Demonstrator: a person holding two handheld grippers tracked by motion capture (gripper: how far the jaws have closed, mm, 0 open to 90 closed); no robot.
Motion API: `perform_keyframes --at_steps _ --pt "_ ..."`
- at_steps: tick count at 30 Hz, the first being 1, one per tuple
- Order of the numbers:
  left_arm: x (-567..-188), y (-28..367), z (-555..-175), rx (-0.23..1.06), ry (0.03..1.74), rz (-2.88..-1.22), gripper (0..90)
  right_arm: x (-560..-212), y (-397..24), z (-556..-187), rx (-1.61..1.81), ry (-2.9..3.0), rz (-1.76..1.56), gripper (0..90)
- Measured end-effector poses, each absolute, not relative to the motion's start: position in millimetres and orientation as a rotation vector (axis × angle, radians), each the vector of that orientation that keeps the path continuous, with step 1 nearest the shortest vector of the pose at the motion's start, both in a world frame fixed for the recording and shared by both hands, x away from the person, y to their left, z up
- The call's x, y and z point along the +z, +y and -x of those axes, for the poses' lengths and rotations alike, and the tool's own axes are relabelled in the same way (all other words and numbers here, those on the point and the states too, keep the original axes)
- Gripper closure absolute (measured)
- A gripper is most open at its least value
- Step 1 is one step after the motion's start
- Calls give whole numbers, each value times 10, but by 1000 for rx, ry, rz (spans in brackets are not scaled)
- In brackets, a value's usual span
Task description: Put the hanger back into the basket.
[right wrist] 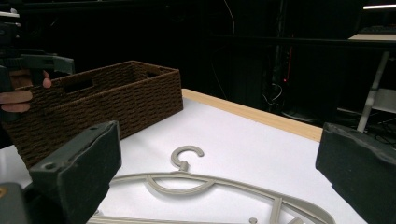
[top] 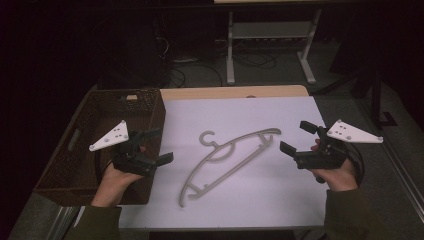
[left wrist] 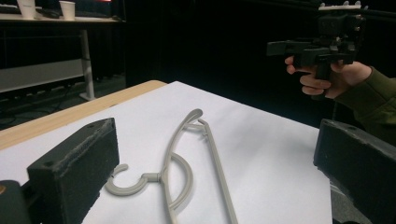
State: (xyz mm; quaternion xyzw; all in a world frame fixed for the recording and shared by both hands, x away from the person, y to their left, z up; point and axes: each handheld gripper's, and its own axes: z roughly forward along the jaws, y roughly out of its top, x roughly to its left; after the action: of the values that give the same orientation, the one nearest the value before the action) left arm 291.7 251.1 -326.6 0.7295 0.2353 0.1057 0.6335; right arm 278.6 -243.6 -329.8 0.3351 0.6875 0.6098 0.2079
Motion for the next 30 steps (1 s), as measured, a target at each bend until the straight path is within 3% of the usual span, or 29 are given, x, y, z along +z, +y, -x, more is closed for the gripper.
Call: perform_keyframes --at_steps 11,30 --pt "-3178 2343 -3018 251 511 -1687 0 -3296 -2392 -2857 1687 1929 -930 0" --pt "-3149 1992 -3342 281 504 -1694 0 -3323 -2042 -3337 1631 2003 -922 0"
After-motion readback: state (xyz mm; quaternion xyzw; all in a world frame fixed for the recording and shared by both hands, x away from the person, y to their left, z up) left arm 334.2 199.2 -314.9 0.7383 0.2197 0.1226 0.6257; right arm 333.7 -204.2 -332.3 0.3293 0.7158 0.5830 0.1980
